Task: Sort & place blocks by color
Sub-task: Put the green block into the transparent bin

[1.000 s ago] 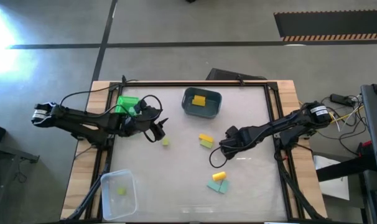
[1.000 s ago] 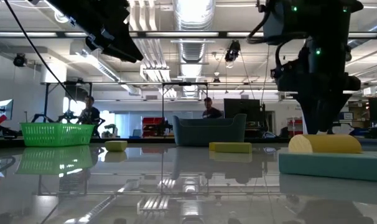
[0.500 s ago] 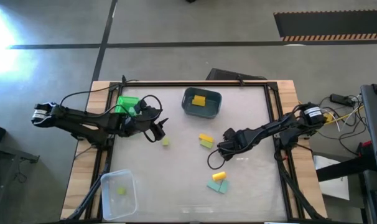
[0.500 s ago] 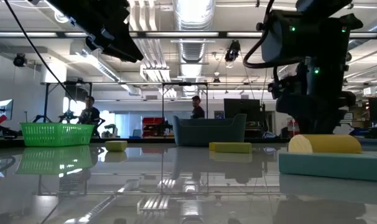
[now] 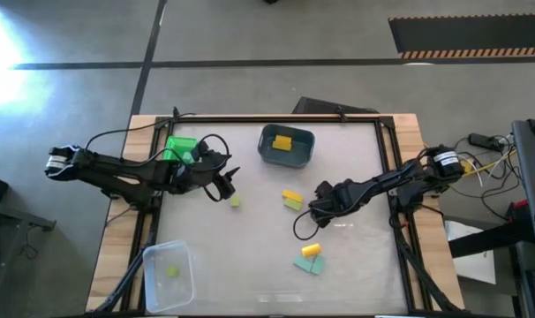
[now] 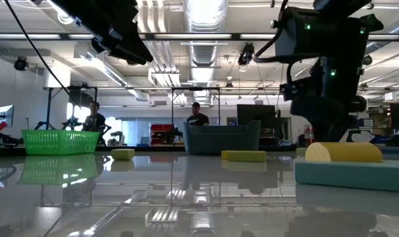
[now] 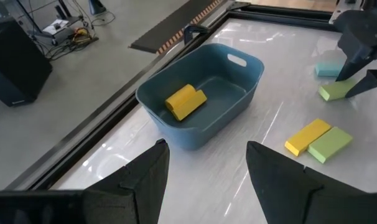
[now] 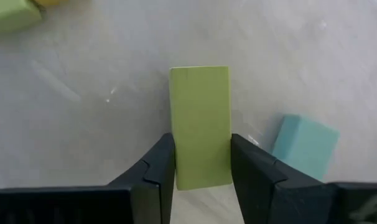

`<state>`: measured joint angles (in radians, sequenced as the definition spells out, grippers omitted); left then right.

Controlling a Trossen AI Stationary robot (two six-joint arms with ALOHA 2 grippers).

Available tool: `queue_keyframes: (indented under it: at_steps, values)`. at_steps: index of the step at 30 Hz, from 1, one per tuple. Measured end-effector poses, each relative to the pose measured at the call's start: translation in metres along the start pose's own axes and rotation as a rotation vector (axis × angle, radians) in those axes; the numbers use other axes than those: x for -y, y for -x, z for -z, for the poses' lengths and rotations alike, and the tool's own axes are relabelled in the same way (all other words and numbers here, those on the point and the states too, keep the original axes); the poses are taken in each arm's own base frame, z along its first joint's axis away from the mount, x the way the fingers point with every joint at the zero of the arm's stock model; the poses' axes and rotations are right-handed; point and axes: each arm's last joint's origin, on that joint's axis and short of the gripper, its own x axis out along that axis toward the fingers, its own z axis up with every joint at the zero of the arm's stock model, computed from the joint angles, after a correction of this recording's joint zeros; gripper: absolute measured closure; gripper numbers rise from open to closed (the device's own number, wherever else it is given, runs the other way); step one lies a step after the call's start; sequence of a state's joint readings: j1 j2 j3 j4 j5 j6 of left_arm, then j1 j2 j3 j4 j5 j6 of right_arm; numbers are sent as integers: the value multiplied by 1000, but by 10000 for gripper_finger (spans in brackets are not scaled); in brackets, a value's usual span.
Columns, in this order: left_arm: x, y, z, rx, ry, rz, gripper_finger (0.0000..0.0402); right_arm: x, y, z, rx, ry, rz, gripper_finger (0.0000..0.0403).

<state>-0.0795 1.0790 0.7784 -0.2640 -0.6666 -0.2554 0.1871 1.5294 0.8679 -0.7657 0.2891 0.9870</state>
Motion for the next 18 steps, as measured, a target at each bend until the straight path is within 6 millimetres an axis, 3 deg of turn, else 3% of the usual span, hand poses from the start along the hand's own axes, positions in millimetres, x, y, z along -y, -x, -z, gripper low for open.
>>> queue_keyframes:
  at_steps: [9, 13, 18]
  values:
    - [3, 1, -7, 56, 50, 35, 204, 17, 48, -9, 195, 63, -111, 293]
    - [10, -1, -7, 73, 55, 77, 204, 20, 72, -17, 392, 123, -249, 293]
    - [29, -10, -8, 103, 62, 181, 204, 10, 90, -29, 717, 286, -454, 293]
